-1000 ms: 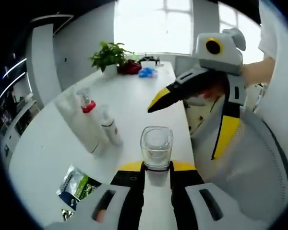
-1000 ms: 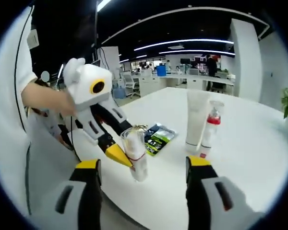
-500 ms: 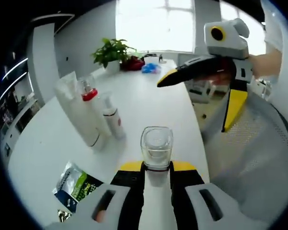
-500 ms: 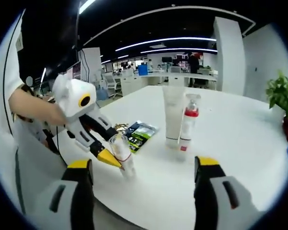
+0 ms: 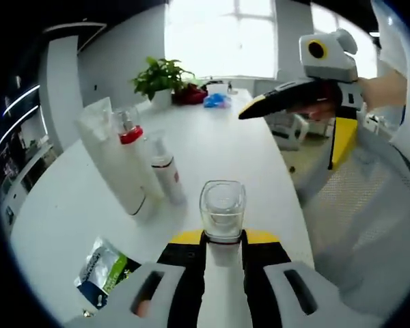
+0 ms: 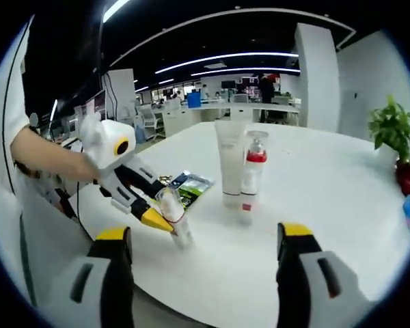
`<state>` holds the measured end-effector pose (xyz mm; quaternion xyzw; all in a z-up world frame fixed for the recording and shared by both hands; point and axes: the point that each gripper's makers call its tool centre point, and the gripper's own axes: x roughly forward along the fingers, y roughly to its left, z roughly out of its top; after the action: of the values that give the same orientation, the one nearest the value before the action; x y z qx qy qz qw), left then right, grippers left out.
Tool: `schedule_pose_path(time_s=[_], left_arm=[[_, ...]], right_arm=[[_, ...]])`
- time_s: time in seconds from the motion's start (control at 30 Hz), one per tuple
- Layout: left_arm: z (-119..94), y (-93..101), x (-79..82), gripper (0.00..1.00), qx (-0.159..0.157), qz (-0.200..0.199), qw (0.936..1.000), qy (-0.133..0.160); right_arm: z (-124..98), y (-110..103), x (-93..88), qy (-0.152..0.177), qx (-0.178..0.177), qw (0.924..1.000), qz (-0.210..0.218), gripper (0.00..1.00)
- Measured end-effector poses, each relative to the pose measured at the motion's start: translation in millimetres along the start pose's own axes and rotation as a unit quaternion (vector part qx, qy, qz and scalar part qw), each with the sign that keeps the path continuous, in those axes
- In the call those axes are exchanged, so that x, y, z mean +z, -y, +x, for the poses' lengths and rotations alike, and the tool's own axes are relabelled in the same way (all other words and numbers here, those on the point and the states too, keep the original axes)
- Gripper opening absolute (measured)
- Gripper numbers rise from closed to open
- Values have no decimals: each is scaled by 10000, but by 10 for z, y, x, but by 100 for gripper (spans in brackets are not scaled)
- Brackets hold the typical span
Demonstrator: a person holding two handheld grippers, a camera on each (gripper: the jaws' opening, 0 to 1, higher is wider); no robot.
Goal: Arrange the skincare products in the storage area until every visible bottle or jar stands upright without overlapping.
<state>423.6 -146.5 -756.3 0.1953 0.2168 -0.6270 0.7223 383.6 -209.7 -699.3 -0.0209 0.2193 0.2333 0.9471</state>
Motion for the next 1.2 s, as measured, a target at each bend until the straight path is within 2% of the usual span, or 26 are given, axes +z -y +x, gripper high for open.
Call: schedule_pose_path(time_s=[0.23, 0.5, 0.8, 0.97, 1.2], left_arm=[[104, -151, 87, 16, 23, -23, 10000, 68], [256, -372, 191, 17, 33, 39, 10000, -52], [406, -609, 283, 17, 89, 27, 9999, -56], [442, -674, 301, 17, 143, -7, 9999, -58], [500, -702, 334, 17, 151, 143, 9998, -79]], right_arm=[[13, -4, -33, -69, -61, 9998, -163, 87], [2, 47, -31, -5, -124, 9999, -30, 87], [6, 48, -41, -22, -130, 9999, -24, 87], [9, 54, -45, -26, -139, 9999, -7, 87], [11, 59, -49, -30, -144, 9999, 23, 87]])
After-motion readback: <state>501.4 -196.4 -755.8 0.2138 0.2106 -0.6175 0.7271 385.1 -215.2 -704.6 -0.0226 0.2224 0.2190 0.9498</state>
